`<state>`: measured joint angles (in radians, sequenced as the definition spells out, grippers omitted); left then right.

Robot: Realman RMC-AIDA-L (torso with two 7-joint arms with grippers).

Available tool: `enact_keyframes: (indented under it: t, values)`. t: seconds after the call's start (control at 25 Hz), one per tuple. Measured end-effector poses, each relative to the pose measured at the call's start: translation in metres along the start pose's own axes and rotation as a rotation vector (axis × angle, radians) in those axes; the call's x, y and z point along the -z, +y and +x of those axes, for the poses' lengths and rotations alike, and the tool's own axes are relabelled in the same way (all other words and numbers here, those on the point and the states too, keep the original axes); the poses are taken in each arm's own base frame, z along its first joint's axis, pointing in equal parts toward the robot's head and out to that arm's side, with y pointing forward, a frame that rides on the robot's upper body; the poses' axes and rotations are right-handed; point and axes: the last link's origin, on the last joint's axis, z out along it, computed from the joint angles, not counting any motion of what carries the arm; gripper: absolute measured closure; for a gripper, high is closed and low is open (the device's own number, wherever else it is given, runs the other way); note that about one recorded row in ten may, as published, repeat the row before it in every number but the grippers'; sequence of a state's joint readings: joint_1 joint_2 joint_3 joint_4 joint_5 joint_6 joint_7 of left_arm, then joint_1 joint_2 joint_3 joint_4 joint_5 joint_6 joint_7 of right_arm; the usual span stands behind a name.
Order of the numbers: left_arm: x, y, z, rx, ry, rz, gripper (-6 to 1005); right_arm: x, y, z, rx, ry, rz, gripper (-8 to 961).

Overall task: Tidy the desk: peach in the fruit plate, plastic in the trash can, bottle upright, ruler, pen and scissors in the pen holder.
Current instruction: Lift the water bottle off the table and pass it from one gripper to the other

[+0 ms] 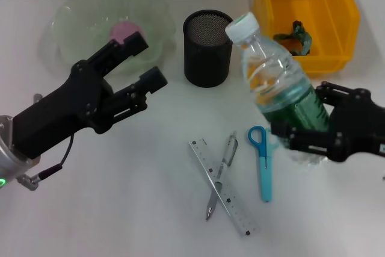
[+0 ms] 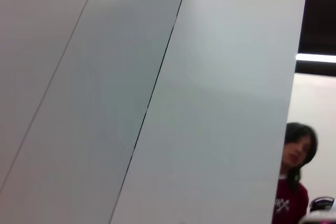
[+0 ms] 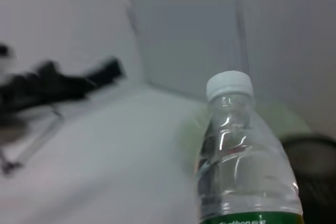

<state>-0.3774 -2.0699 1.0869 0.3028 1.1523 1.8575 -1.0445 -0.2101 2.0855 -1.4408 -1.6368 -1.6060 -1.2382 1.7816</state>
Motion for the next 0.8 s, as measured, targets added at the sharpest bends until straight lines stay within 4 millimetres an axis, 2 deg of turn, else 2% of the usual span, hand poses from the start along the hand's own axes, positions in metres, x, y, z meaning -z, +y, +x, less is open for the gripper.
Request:
enact_keyframes:
  t: [0.04, 0.08, 0.24, 0.4, 0.8]
  values:
    - [-0.003, -0.001, 0.0, 0.029, 0.002, -0.008, 137, 0.002, 0.0, 0.01, 0.019, -0.103, -0.064, 172]
    - [-0.003, -0.001, 0.0, 0.029, 0.002, -0.008, 137, 0.002, 0.0, 0.01, 0.019, -0.103, -0.064, 172]
    - [-0.01, -0.001, 0.002, 0.08, 0.001, -0.038, 137, 0.012, -0.004, 0.026, 0.042, -0.294, -0.191, 169]
    - [-0.014, -0.002, 0.002, 0.094, -0.003, -0.05, 136, 0.013, -0.008, 0.03, 0.032, -0.349, -0.258, 167]
    - [-0.026, 0.0, 0.001, 0.125, -0.031, -0.108, 136, -0.015, -0.009, 0.033, 0.01, -0.339, -0.372, 162]
